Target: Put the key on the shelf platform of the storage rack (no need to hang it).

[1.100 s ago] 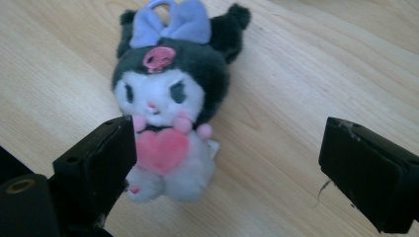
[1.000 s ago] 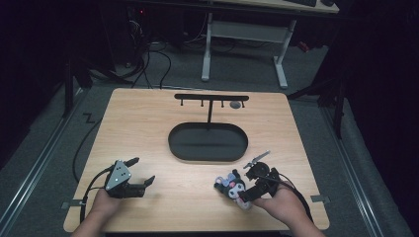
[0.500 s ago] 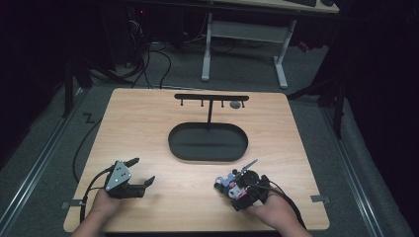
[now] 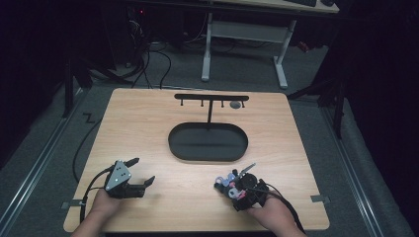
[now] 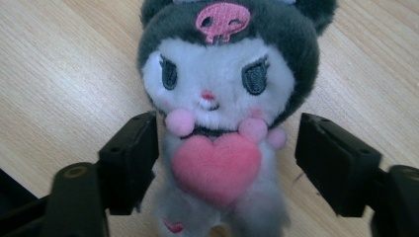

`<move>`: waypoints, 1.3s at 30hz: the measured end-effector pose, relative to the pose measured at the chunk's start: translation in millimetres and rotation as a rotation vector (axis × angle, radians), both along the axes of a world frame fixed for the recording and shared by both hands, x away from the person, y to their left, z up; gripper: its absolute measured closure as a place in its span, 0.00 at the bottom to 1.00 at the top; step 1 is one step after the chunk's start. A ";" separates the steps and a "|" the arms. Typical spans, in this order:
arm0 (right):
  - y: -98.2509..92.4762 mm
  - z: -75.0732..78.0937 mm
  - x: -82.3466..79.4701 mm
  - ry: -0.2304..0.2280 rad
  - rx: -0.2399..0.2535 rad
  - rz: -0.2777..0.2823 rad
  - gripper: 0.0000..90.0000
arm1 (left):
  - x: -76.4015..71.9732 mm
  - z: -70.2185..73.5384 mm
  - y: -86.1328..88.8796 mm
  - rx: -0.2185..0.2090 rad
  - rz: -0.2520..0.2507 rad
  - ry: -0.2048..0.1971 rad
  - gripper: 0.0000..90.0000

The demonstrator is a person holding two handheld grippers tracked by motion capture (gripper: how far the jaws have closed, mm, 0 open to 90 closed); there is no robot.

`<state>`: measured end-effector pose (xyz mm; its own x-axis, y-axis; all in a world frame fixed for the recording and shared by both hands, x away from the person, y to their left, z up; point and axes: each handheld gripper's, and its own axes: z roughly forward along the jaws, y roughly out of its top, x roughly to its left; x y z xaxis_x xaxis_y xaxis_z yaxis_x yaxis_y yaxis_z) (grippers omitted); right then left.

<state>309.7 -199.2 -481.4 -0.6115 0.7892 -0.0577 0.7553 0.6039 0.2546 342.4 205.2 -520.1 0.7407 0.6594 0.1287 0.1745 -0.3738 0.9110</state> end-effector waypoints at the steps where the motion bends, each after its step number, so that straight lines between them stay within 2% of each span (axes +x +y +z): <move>1: 0.5 -0.9 -0.4 0.002 -0.005 0.000 0.32 | 0.0 0.0 0.0 0.000 0.000 0.000 0.17; 4: 1.1 -3.4 -0.5 0.011 -0.016 0.002 0.35 | 0.0 0.0 0.1 -0.002 0.001 0.000 0.17; 9: 2.2 -2.4 -1.1 0.025 -0.008 0.008 0.48 | -0.2 -0.1 -0.1 -0.001 0.000 -0.003 0.17; 11: 2.0 -1.6 -0.6 0.027 -0.011 0.016 0.50 | -0.1 -0.1 -0.1 -0.002 0.001 -0.002 0.17; 20: 1.9 2.4 0.0 0.031 -0.007 0.010 0.52 | -0.1 -0.1 -0.1 -0.001 0.001 -0.002 0.17; 27: -1.6 14.8 1.8 0.005 0.003 0.003 0.52 | 0.1 -0.1 -0.1 -0.001 0.002 -0.001 0.17; 28: -2.5 18.0 2.1 0.000 0.004 -0.013 0.52 | 0.0 -0.1 -0.2 -0.001 0.001 -0.001 0.17; 39: -5.3 28.1 6.7 -0.022 0.011 -0.024 0.52 | 0.1 -0.1 -0.1 -0.001 0.001 0.000 0.17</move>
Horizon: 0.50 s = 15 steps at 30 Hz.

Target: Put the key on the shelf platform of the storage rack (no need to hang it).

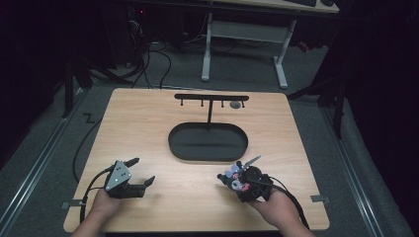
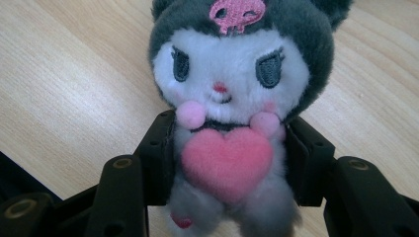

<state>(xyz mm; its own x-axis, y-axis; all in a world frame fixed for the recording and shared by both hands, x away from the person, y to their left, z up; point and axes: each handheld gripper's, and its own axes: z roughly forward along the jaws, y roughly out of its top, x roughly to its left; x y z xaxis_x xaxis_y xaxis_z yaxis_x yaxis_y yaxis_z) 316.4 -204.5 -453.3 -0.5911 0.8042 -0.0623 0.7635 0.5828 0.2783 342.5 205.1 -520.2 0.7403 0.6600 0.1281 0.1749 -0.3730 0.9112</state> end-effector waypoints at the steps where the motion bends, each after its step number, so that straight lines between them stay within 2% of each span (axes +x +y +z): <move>1: -0.5 0.5 0.9 -0.004 0.003 0.004 0.52 | 0.1 0.0 0.1 -0.001 0.000 0.001 0.17; 15: 1.6 4.7 4.4 -0.010 0.007 0.004 0.52 | -0.2 0.0 -0.1 0.000 -0.002 -0.001 0.17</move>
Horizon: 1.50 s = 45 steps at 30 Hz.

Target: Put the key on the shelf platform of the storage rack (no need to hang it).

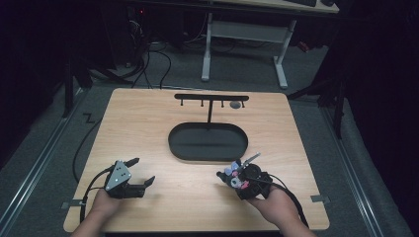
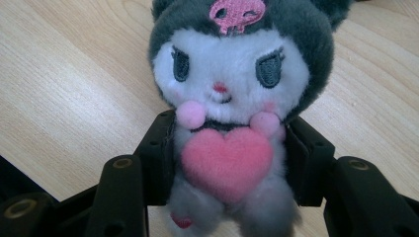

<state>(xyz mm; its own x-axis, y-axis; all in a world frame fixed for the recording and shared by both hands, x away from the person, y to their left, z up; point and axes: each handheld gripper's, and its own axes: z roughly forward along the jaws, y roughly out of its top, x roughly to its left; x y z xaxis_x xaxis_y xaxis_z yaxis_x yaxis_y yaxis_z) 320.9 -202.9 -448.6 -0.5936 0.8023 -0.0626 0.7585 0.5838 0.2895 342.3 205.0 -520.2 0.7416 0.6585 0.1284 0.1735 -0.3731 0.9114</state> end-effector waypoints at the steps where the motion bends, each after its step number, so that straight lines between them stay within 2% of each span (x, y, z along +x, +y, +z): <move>1: 0.1 0.2 0.0 0.001 0.001 -0.001 0.52 | 0.1 0.1 0.1 0.000 0.001 0.001 0.17; 8: -1.2 2.7 3.2 0.005 0.016 -0.017 0.52 | 0.1 0.0 0.1 0.000 0.001 0.001 0.17; 22: -1.4 7.0 15.1 -0.014 0.031 -0.025 0.52 | 0.0 0.0 0.0 0.002 -0.001 0.001 0.17; 30: -2.6 10.0 20.8 -0.018 0.036 -0.057 0.52 | 0.0 0.0 -0.2 0.004 -0.002 0.001 0.17; 32: -3.7 10.4 23.8 -0.026 0.038 -0.043 0.52 | 0.1 0.1 0.0 0.003 -0.003 0.002 0.17; 45: -0.4 11.9 44.5 -0.033 0.043 -0.070 0.52 | -0.6 0.2 0.2 0.006 -0.007 -0.001 0.17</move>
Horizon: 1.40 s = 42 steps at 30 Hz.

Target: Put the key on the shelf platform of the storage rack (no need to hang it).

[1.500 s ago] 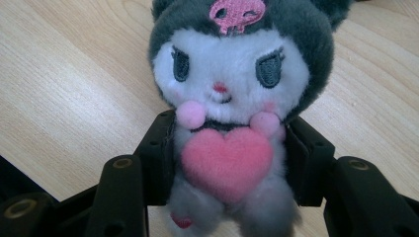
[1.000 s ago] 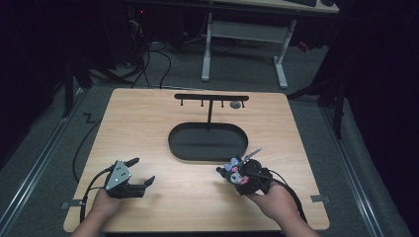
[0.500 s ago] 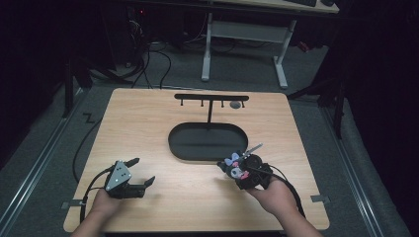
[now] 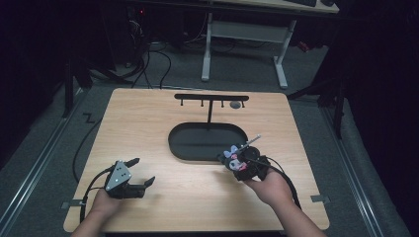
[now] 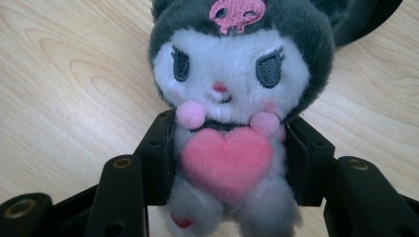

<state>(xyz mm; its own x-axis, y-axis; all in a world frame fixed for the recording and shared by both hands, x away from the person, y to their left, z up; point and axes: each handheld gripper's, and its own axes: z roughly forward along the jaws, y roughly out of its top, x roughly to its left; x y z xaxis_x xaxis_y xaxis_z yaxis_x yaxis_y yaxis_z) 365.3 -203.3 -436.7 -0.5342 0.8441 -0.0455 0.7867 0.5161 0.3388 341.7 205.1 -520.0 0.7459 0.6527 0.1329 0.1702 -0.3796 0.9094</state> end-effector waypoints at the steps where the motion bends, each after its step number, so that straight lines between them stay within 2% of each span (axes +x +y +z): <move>1: 0.4 0.0 1.1 -0.002 0.004 -0.002 0.52 | -0.1 0.0 0.1 -0.002 -0.001 0.000 0.17; 17: 16.5 4.7 37.4 0.002 0.025 -0.020 0.52 | 0.4 -0.2 -0.8 0.004 -0.013 0.003 0.17; 19: 18.2 4.9 38.3 0.005 0.023 -0.027 0.52 | 0.4 -0.2 -0.9 0.004 -0.014 0.002 0.17; 20: 21.7 4.2 43.1 -0.004 0.017 -0.012 0.52 | 0.4 -0.3 -1.0 0.004 -0.015 0.002 0.17; 28: 32.1 2.3 59.1 -0.001 0.012 -0.001 0.52 | 0.3 -0.4 -1.5 0.006 -0.017 0.002 0.17; 37: 37.6 4.3 77.2 -0.011 0.011 -0.026 0.52 | 0.4 -0.3 -1.3 0.006 -0.019 0.002 0.17; 42: 39.9 -0.6 87.0 -0.013 0.017 -0.041 0.52 | 0.4 -0.3 -1.3 0.006 -0.019 0.004 0.17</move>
<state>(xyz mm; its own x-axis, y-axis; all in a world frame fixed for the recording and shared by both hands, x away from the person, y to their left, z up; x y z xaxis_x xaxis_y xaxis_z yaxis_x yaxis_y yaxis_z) 452.3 -163.4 -437.3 -0.4987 0.8660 -0.0371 0.8026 0.4775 0.3574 342.1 203.9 -520.3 0.7589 0.6373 0.1337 0.1662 -0.3881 0.9065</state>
